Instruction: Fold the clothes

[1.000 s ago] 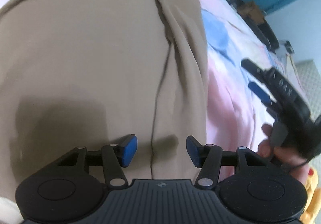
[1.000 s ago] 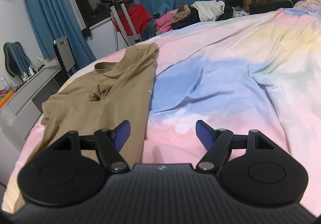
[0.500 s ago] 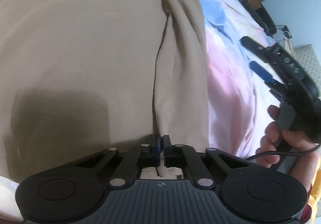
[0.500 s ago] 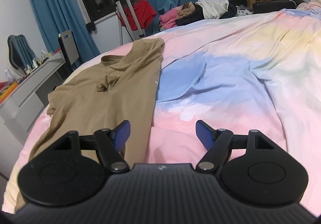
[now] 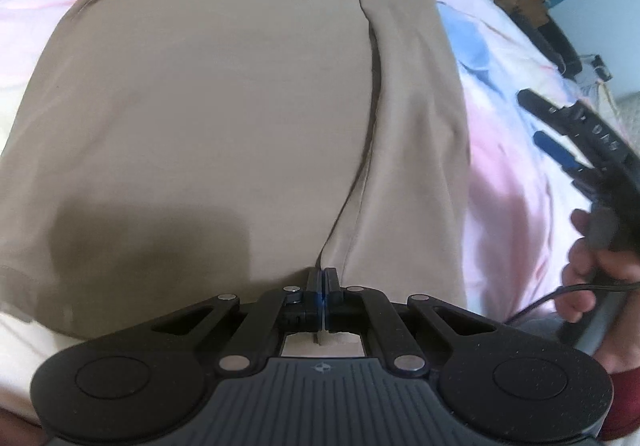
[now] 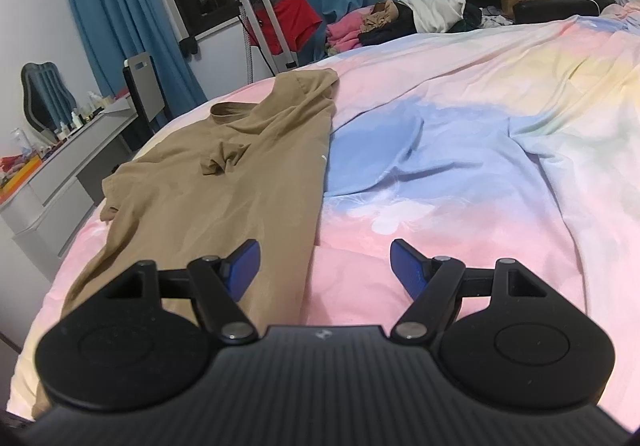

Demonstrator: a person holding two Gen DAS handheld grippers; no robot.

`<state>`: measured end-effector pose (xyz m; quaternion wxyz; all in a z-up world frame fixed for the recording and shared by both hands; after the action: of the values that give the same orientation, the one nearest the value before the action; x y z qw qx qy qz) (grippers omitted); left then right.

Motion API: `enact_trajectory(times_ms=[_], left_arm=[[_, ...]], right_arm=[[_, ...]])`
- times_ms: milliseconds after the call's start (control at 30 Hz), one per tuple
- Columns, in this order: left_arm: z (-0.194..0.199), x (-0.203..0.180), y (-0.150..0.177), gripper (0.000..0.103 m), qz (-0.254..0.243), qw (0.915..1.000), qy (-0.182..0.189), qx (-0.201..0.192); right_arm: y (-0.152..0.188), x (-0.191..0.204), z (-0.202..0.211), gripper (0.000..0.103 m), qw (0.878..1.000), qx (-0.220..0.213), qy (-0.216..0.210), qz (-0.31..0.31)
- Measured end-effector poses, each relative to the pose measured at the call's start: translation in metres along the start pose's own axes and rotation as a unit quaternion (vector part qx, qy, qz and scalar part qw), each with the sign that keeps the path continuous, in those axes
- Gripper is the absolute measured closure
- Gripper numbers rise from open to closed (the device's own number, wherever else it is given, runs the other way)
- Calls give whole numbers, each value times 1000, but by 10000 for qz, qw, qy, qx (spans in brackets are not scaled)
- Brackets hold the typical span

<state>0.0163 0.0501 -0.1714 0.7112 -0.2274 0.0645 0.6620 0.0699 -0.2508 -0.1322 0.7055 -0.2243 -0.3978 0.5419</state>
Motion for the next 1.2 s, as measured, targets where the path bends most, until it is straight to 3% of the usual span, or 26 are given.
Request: enact_trajectory(times_ms=[133, 200, 333, 367, 400, 533, 600, 733, 833, 967, 1100, 1200], left_arm=[[5, -7, 0, 101, -220, 9995, -150, -163], [12, -11, 2, 92, -377, 9984, -263, -333], [32, -24, -1, 83, -646, 9942, -307, -797], [39, -29, -2, 75, -749, 9916, -350, -998], [47, -35, -4, 66, -851, 9879, -392, -1236], [78, -60, -13, 49, -1197, 9680, -545, -2138], [89, -78, -16, 29, -1398, 9563, -655, -2485], [108, -110, -22, 2, -1786, 9302, -895, -3079], [117, -133, -30, 0, -1885, 9203, -821, -3329], [127, -147, -42, 0, -1814, 9154, -704, -3524], [125, -137, -47, 0, -1565, 9186, -683, -3565], [118, -125, -53, 0, -1522, 9208, -896, -3477]], right_arm=[[-1, 3, 4, 29, 10000, -68, -24, 56], [-2, 6, 8, 29, 9998, -144, -81, 81], [-3, 12, 17, 29, 9993, -296, -195, 132], [-4, 14, 19, 29, 9991, -334, -224, 144], [-4, 15, 21, 29, 9988, -381, -257, 163], [-5, 27, 39, 29, 9960, -708, -430, 334], [-6, 31, 48, 29, 9941, -873, -484, 434], [-9, 36, 60, 29, 9902, -1159, -537, 560], [-11, 37, 65, 29, 9881, -1318, -519, 607], [-11, 35, 69, 29, 9865, -1431, -486, 632], [-10, 34, 66, 29, 9870, -1411, -446, 620], [-7, 35, 61, 29, 9879, -1350, -411, 647]])
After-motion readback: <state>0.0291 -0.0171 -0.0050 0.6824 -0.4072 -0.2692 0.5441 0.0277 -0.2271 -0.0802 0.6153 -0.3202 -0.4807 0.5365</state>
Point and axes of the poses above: each gripper's, at about its wrist camera, not at the fingertips, and z roughly against the way its jaws point, x to its left, y to its underside, the point moved 3 cm from there along -z, roughly the way its jaws point, and after that the axes turned 4 degrees about x, right-handed, at the moved point
